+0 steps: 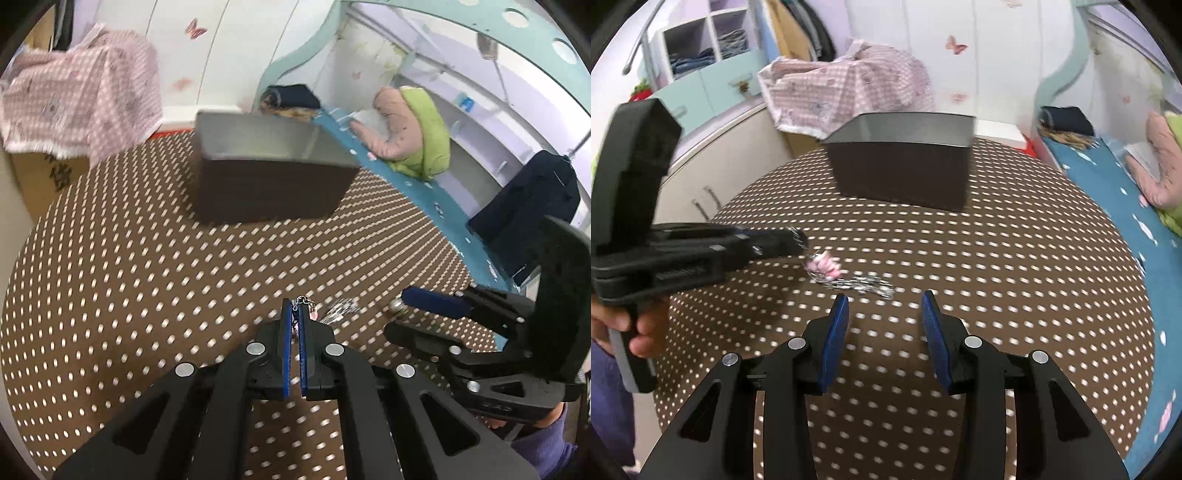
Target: Organize jewelry
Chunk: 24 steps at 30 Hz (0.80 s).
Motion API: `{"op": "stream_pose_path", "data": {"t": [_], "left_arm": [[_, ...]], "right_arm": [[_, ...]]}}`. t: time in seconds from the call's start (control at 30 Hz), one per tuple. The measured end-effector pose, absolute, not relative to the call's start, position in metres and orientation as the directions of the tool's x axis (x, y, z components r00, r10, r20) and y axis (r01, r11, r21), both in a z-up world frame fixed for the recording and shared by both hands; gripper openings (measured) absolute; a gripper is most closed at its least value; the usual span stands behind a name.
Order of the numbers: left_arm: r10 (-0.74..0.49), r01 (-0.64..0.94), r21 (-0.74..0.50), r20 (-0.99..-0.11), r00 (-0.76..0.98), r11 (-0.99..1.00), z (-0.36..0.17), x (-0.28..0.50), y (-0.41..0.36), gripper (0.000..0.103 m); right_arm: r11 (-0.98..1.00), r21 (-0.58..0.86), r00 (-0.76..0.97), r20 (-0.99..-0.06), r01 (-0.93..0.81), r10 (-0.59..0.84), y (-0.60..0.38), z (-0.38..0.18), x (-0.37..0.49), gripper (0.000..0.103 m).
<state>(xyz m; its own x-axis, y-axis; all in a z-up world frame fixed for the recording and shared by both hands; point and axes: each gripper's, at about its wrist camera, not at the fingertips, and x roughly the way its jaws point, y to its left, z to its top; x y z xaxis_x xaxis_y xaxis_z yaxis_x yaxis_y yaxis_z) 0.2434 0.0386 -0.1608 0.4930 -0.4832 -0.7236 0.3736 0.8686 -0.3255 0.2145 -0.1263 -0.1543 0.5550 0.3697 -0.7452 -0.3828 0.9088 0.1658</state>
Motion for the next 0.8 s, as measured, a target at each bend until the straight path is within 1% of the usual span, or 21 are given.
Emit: {"op": "stream_pose_path", "data": {"t": [0.13,0.3,0.67,0.73,0.8], "left_arm": [[-0.48,0.359,-0.333,-0.729,0.488,0.872,-0.17,0.24,0.049,0.002],[-0.473,0.359,-0.327,-0.738,0.482,0.875,-0.177,0.236,0.056,0.002],[-0.488,0.367,-0.341,-0.737,0.467,0.865,-0.185,0.227,0.064,0.002],[-0.49,0.364,-0.345,-0.736,0.467,0.865,-0.185,0.229,0.067,0.002],[-0.49,0.362,-0.347,-0.735,0.469,0.865,-0.184,0.232,0.068,0.002]], "right_arm": [[0.893,0.168,0.538,-0.746,-0.418,0.392,-0.11,-0.155,0.22,0.041],[0.898,0.161,0.544,-0.747,-0.41,0.382,-0.096,-0.154,0.234,0.041],[0.875,0.113,0.488,-0.794,-0.47,0.364,-0.065,-0.166,0.264,0.041],[0.865,0.111,0.471,-0.801,-0.489,0.369,-0.061,-0.167,0.266,0.04],[0.857,0.107,0.451,-0.813,-0.505,0.367,-0.057,-0.171,0.266,0.036]]}}
